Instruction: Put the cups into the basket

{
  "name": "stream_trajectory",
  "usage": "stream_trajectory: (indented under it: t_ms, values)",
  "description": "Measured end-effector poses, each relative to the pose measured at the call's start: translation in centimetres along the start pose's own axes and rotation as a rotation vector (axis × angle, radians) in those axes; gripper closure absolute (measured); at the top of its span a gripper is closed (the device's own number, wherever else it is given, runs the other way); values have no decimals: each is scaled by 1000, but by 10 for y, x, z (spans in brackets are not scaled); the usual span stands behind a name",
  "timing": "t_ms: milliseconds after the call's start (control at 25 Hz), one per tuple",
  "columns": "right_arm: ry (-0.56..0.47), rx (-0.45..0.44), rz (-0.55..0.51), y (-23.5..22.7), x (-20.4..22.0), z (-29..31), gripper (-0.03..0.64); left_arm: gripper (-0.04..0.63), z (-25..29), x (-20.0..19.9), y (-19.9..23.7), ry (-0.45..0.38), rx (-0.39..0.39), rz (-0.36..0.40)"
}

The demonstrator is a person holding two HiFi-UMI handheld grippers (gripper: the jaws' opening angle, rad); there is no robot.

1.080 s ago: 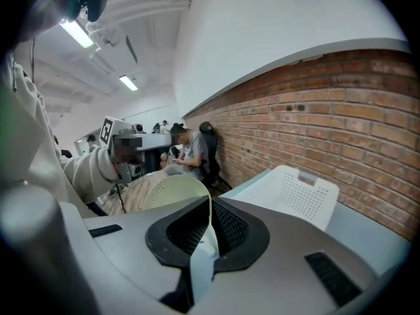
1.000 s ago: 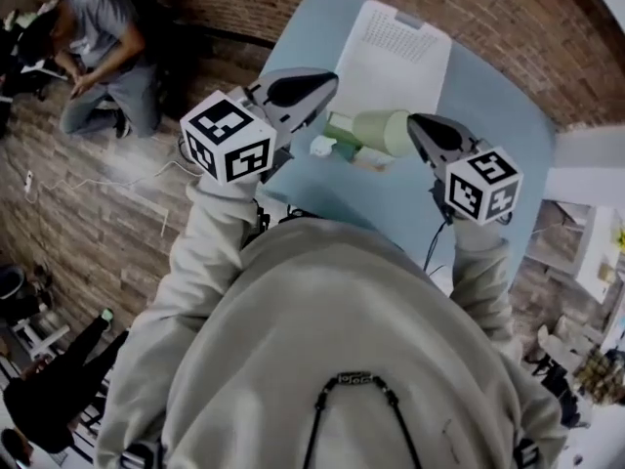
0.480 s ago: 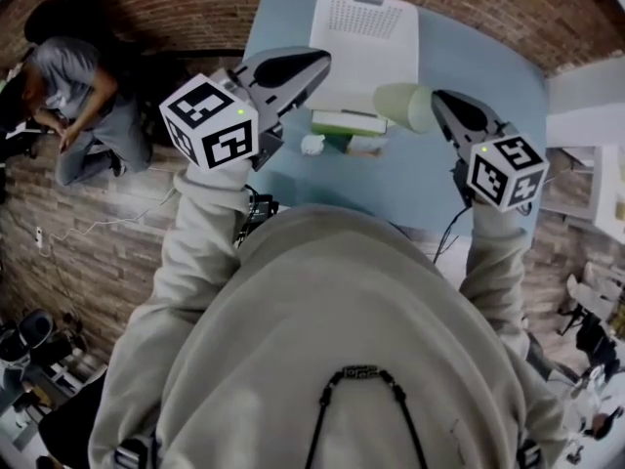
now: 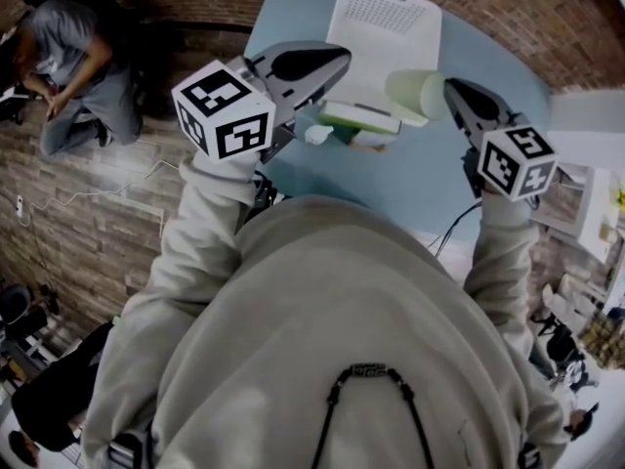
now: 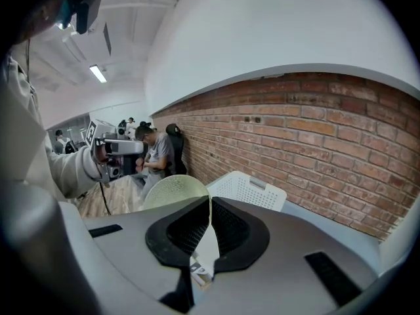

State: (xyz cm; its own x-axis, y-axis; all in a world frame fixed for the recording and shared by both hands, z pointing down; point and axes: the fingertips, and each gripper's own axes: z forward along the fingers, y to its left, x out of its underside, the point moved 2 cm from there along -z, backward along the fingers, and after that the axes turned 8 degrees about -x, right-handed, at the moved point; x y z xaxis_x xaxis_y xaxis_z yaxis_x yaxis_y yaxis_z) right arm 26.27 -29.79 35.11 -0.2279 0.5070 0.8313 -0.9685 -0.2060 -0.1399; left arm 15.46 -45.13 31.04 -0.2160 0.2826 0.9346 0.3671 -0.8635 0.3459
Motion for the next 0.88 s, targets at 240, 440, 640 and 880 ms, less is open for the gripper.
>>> stream_trajectory:
  t_ms: [240, 440, 640, 880]
  values:
    - [85, -28, -30, -23, -2, 47, 592, 598, -10, 16, 31, 4, -62, -49]
    - [167, -57, -8, -40, 16, 103, 592, 598, -31, 32, 56, 22, -144, -80]
    - [302, -58, -53, -56, 50, 163, 592, 598, -52, 47, 74, 26, -228, -113]
    - [439, -66, -63, -72, 98, 224, 592, 598, -90, 71, 86, 37, -340, -163]
